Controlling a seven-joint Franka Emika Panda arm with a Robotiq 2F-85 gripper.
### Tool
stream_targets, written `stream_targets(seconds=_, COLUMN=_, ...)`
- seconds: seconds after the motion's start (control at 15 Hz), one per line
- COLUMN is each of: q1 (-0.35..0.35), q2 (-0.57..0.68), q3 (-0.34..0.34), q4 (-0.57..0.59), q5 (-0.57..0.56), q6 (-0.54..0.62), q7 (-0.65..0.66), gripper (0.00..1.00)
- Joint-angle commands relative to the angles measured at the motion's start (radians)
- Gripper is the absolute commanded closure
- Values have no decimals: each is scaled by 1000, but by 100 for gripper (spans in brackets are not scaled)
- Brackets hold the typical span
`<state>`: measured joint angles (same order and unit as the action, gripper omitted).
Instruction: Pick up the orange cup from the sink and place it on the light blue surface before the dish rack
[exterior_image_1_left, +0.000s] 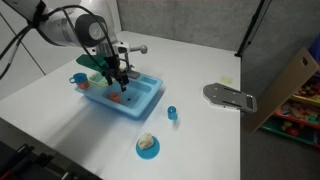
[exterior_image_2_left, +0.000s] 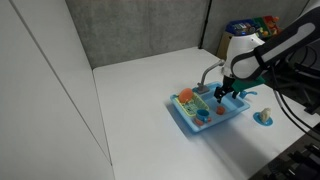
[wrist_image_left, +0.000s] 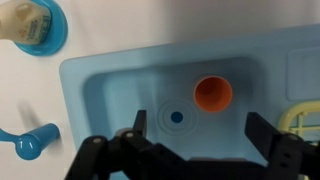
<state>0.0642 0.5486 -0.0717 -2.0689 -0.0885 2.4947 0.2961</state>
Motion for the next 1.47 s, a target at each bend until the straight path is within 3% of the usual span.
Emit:
stream_targets(seconds=0.0, q1=6, q2=-2, q3=-1, q4=-36, q5=1, q6=106, q7=-32, gripper=0)
stream_targets(seconds=0.47, q1=50, q2=13, q3=-14, q4=-104, q5=-4, q6=240, q7=-26, gripper=0)
stream_targets(seconds=1.4, q1=75, q2=72, q3=-57, q4=-97, q5=-2, q6=259, q7=-9, gripper=0)
